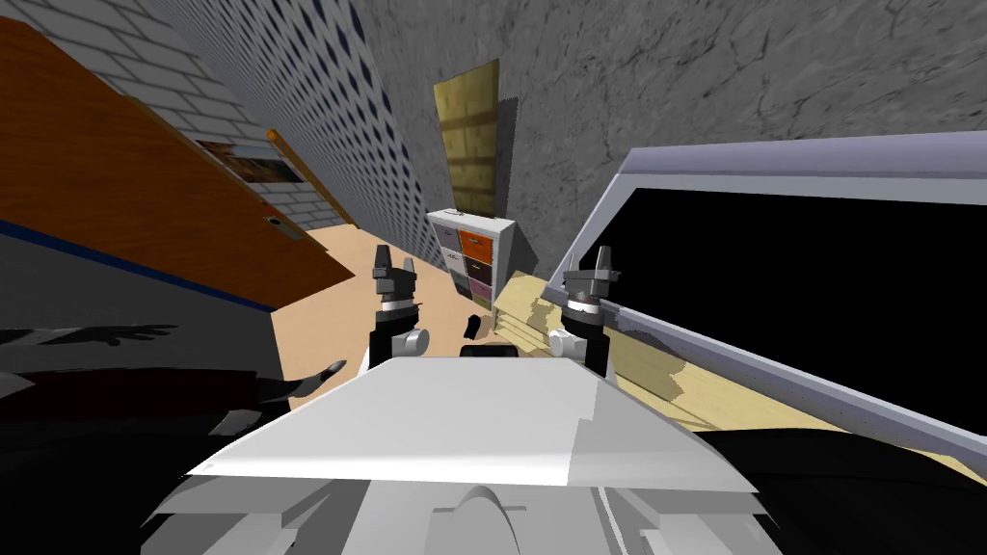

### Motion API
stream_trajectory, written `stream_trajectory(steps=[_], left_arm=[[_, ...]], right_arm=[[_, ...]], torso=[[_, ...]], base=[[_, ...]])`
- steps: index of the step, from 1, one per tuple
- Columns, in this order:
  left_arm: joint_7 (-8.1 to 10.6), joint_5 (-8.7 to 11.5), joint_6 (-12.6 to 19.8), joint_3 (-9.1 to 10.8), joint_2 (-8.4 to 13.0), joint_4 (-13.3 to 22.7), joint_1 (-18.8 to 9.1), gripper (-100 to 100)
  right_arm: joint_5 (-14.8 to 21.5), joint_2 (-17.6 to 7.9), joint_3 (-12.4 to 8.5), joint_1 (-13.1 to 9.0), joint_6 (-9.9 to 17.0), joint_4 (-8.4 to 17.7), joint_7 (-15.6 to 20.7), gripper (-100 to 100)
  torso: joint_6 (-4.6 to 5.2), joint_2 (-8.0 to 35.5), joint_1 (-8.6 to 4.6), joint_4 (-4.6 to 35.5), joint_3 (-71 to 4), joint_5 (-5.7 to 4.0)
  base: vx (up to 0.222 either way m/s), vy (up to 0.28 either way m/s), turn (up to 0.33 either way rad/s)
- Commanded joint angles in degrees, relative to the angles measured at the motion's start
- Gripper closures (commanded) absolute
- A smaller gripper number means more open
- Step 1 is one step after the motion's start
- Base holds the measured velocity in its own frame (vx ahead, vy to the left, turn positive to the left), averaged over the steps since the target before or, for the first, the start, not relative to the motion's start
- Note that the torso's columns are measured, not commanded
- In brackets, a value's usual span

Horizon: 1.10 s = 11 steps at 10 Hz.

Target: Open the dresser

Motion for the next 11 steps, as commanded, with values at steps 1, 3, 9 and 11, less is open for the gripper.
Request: stream_trajectory(steps=[1,3,9,11], left_arm=[[0.0,0.0,0.0,0.0,0.0,0.0,0.0,0],[0.0,0.0,0.0,0.0,0.0,0.0,0.0,0],[-0.8,0.1,-0.2,0.42,8.5,4.2,-2.2,-100],[-1.3,0.2,-0.4,0.68,10.4,6.8,-3.6,-100]], right_arm=[[0.0,0.0,0.0,0.0,0.0,0.0,0.0,0],[0.0,0.0,0.0,0.0,0.0,0.0,0.0,0],[0.0,0.0,0.0,0.0,0.0,0.0,0.0,0],[0.0,0.0,0.0,0.0,0.0,0.0,0.0,0]], torso=[[0.0,4.2,0.0,4.2,-8.4,0.0],[0.0,12.7,0.0,12.7,-25.3,0.0],[0.0,23.8,0.04,23.8,-47.7,0.01],[0.0,23.8,0.01,23.8,-47.7,0.0]], base=[[0.0,0.0,0.0],[0.0,0.0,0.0],[0.015,0.012,-0.043],[0.033,0.03,-0.085]])
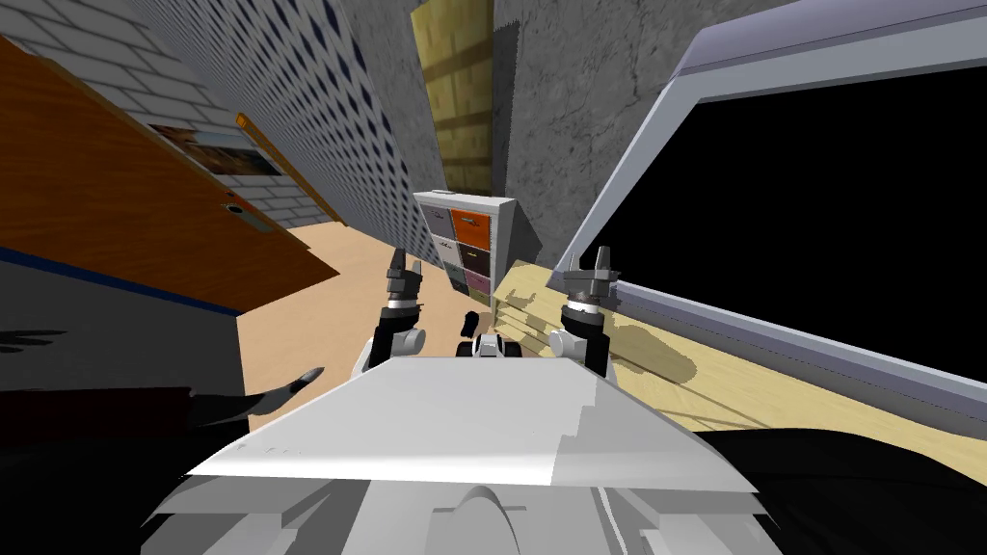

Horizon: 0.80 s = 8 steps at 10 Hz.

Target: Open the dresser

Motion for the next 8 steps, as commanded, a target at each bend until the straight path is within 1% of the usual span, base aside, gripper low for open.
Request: stream_trajectory(steps=[1,4,6,7,8], left_arm=[[-0.64,0.1,-0.1,0.42,2.4,3.5,-1.8,-100],[-1.59,0.3,-0.4,0.92,4.2,8.6,-4.4,-100],[-2.31,0.3,-0.6,1.3,5.0,12.5,-6.4,-100],[-2.69,0.4,-0.7,1.5,5.3,14.0,-7.5,-100],[-2.69,0.4,-0.7,1.5,5.3,14.5,-7.5,-100]], right_arm=[[0.0,0.0,0.0,0.0,0.0,0.0,0.0,0],[0.0,0.0,0.0,0.0,0.0,0.0,0.0,0],[0.0,0.0,0.0,0.0,0.0,0.0,0.0,0],[0.0,0.0,0.0,0.0,0.0,0.0,0.0,0],[0.0,0.0,0.0,0.0,0.0,0.0,0.0,0]], torso=[[0.0,0.0,0.01,0.0,0.0,0.0],[0.0,0.0,0.0,0.0,0.0,0.0],[0.0,0.0,0.01,0.0,0.0,0.01],[-0.01,0.0,-0.02,0.0,0.0,-0.01],[0.0,0.1,-0.03,0.0,0.0,-0.01]], base=[[0.039,0.029,-0.096],[0.039,0.035,-0.104],[0.042,0.045,-0.12],[0.029,0.04,-0.105],[0.028,0.029,-0.049]])
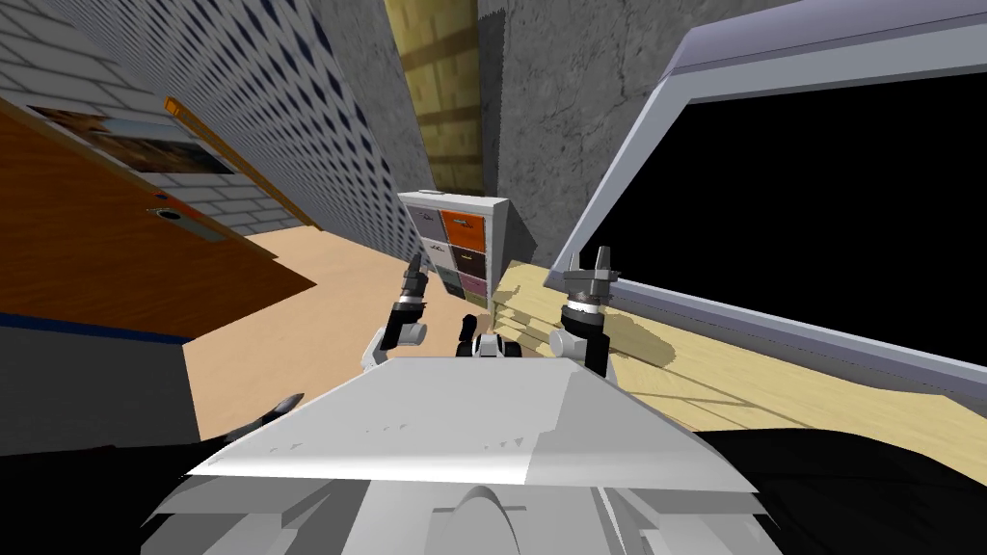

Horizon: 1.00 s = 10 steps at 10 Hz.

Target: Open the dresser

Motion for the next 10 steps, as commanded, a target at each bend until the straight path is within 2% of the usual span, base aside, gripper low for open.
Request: stream_trajectory(steps=[1,5,6,7,8,10], left_arm=[[-0.73,0.0,-0.6,0.25,0.3,3.9,-1.8,-100],[-2.02,0.2,-1.0,0.93,0.7,11.0,-5.3,-100],[-2.02,0.2,-1.0,0.93,0.7,11.0,-5.3,-100],[-2.48,0.3,-1.1,1.17,0.7,13.0,-6.6,-100],[-2.48,0.3,-1.1,1.17,0.7,13.4,-6.6,-100],[-3.44,0.4,-1.4,1.67,0.7,17.4,-9.2,-100]], right_arm=[[0.0,0.0,0.0,0.0,0.0,0.0,0.0,0],[0.0,0.0,0.0,0.0,0.0,0.0,0.0,0],[0.0,0.0,0.0,0.0,0.0,0.0,0.0,0],[0.0,0.0,0.0,0.0,0.0,0.0,0.0,0],[0.0,0.0,0.0,0.0,0.0,0.0,0.0,0],[0.0,0.0,0.0,0.0,0.0,0.0,0.0,0]], torso=[[-0.01,0.0,-0.03,0.0,0.0,-0.01],[-0.02,-0.1,0.01,0.0,0.0,0.01],[0.01,0.0,-0.02,0.0,0.0,-0.01],[-0.01,0.0,-0.04,0.0,0.0,-0.01],[0.01,0.0,0.0,0.0,0.0,0.0],[0.01,-0.1,0.04,0.0,0.0,0.01]], base=[[0.02,0.025,-0.091],[0.04,0.043,-0.106],[0.016,0.026,-0.052],[0.023,0.028,-0.094],[0.033,0.03,-0.062],[0.038,0.041,-0.13]])
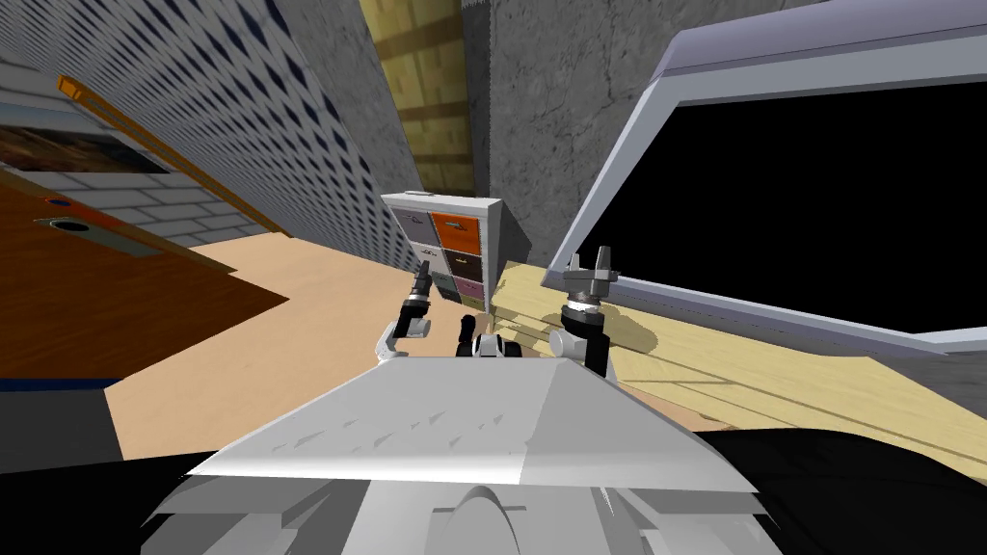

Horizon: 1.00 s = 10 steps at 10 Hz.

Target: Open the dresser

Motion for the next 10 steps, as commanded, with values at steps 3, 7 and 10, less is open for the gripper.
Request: stream_trajectory(steps=[3,7,10], left_arm=[[-1.25,0.2,-0.2,0.66,-0.1,6.2,-3.3,-100],[-2.71,0.3,-0.7,1.41,-0.6,12.9,-7.2,-100],[-3.65,0.5,-1.0,1.9,-1.1,17.8,-9.7,-100]], right_arm=[[0.0,0.0,0.0,0.0,0.0,0.0,0.0,0],[0.0,0.0,0.0,0.0,0.0,0.0,0.0,0],[0.0,0.0,0.0,0.0,0.0,0.0,0.0,0]], torso=[[0.0,0.1,-0.03,0.0,0.0,-0.01],[0.0,0.0,-0.02,0.0,0.0,-0.01],[-0.04,0.1,-0.04,0.0,0.0,-0.01]], base=[[0.027,0.038,-0.078],[0.031,0.039,-0.105],[0.039,0.053,-0.11]])
